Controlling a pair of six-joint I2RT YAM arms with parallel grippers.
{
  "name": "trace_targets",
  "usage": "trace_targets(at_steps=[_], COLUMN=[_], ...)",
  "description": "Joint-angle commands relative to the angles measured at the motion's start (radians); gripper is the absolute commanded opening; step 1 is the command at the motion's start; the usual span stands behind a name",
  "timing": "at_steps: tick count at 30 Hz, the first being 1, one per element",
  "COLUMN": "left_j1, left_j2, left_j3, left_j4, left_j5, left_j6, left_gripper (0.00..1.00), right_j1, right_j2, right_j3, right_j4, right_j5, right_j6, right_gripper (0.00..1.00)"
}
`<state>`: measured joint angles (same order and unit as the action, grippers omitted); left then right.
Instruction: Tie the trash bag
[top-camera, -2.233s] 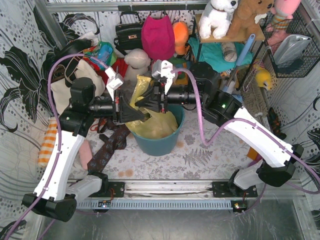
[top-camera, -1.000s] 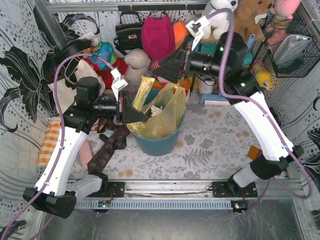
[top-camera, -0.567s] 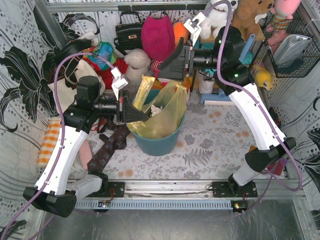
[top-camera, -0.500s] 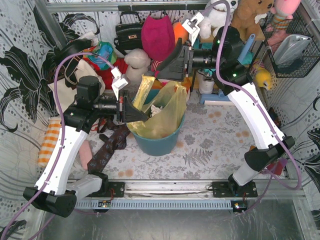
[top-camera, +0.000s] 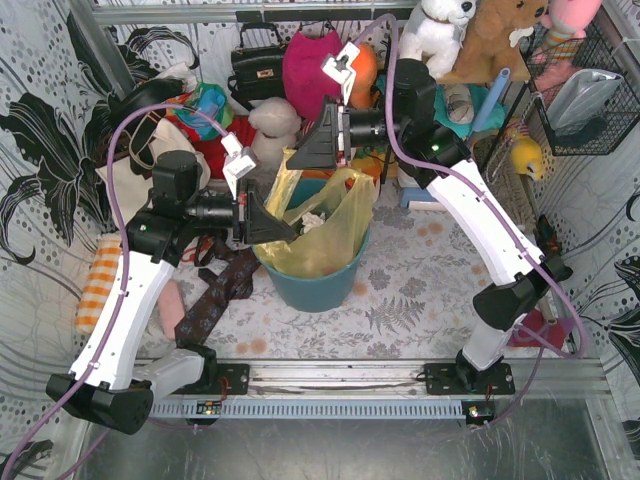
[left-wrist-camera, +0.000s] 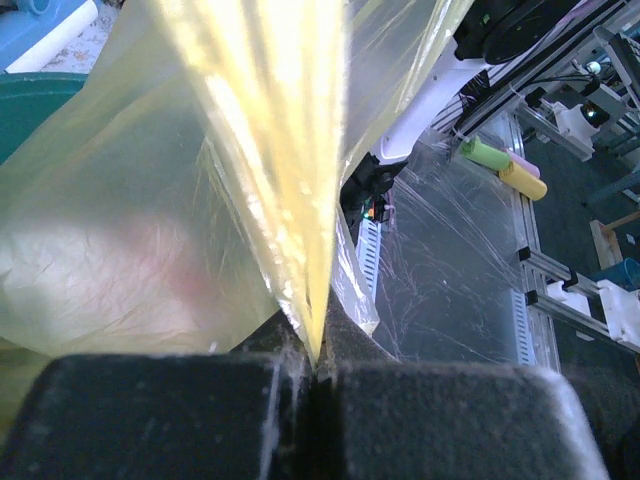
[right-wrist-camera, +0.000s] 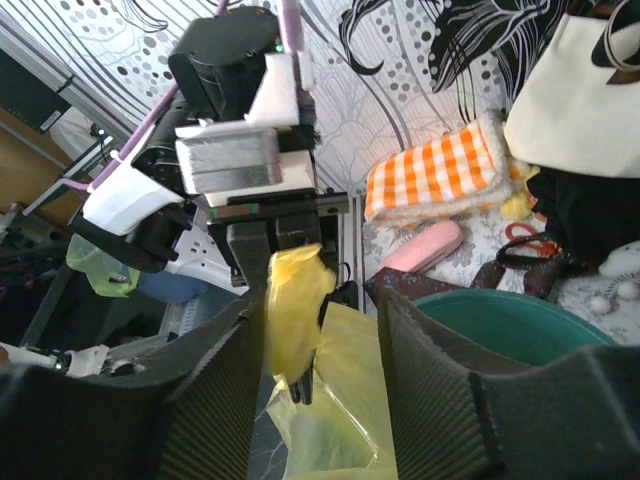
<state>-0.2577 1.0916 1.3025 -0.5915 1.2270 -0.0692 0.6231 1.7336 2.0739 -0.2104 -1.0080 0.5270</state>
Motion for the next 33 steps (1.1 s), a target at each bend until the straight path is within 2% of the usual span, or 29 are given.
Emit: trace_targets(at_steps=[1,4,7,12,15,18,22,28,33], left_j1=[-0.004,-0.004,-0.004,-0.003,-0.004,-0.004,-0.004,-0.003,-0.019], left_j2=[0.002,-0.001,-0.006,-0.016,-0.038,-0.068,-0.088,-0.093,-0.026], left_j3=[0.038,0.037,0.039,0.064,0.082,0.103,0.16,0.262,0.4], left_j4=[0.025,0.033,0.039,0.038,0.049,0.079,0.115,0.165,0.183], left_j5=[-0.006,-0.019,-0.032,-0.087,-0.197,-0.353,-0.457,-0.509,-0.47], left_j6=[0.008,0.001,-0.008,-0.008,-0.007,-0.007,-0.011,-0.053,-0.135], left_gripper=[0.0,0.0,0.14,0.64,0.77,0.81,0.86,0.89,0.9], right_j1=[0.011,0.01,0.012,0.017,0.018,0.018,0.018,0.018,0.018], right_j2=[-0.005,-0.014,-0.028,-0.049,-0.06,-0.061,-0.06,-0.061,-0.061], right_j3=[0.034,0.021,0.005,-0.017,-0.031,-0.038,-0.043,-0.054,-0.072], right_j4=[-0.026,-0.028,-0.011,0.016,0.026,0.026,0.018,0.002,-0.018], right_j5=[0.013,0.029,0.05,0.062,0.065,0.072,0.102,0.149,0.206], right_j6=[-0.046,-0.054,-0.053,-0.052,-0.051,-0.051,-0.058,-0.067,-0.08], right_gripper=[0.42,0.18,0.02,0.0,0.0,0.0,0.0,0.0,0.0])
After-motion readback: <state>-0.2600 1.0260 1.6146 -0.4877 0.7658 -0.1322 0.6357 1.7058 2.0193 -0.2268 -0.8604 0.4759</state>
